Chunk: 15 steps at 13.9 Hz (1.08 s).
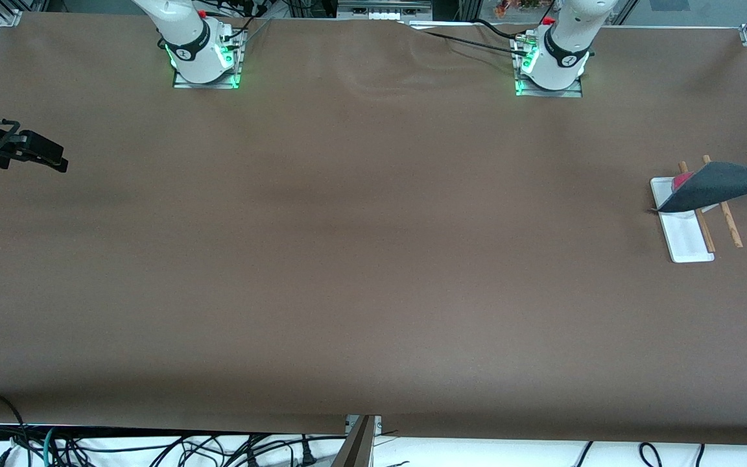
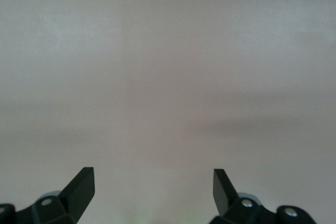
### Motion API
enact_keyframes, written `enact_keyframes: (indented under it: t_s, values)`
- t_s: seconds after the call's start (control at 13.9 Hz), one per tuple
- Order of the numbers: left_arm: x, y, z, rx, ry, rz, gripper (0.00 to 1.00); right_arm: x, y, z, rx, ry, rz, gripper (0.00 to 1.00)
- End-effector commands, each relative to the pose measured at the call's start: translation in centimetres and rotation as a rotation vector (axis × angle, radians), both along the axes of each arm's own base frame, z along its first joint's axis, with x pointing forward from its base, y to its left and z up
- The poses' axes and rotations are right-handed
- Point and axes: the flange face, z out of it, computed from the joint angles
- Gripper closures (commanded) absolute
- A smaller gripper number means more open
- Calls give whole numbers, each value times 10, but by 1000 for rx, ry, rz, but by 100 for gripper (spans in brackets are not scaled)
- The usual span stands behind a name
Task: Pass towel and hang on rack
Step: 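Drape the towel over the wooden dowels with the left gripper, then open the left gripper and release the towel on the rack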
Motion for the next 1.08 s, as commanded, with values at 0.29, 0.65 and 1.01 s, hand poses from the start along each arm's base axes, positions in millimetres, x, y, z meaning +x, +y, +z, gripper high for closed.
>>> enact_keyframes:
  t_s: [0.29,0.65,1.01]
  values:
    - [-4,16,-25,-1,21,7,85,0,4,5,2,-11,23,0]
    - [-16,28,-38,-23,19,37,0,0,3,5,2,-11,21,0]
    - [-9,33,-23,5,-2,39,0,0,3,5,2,-11,21,0]
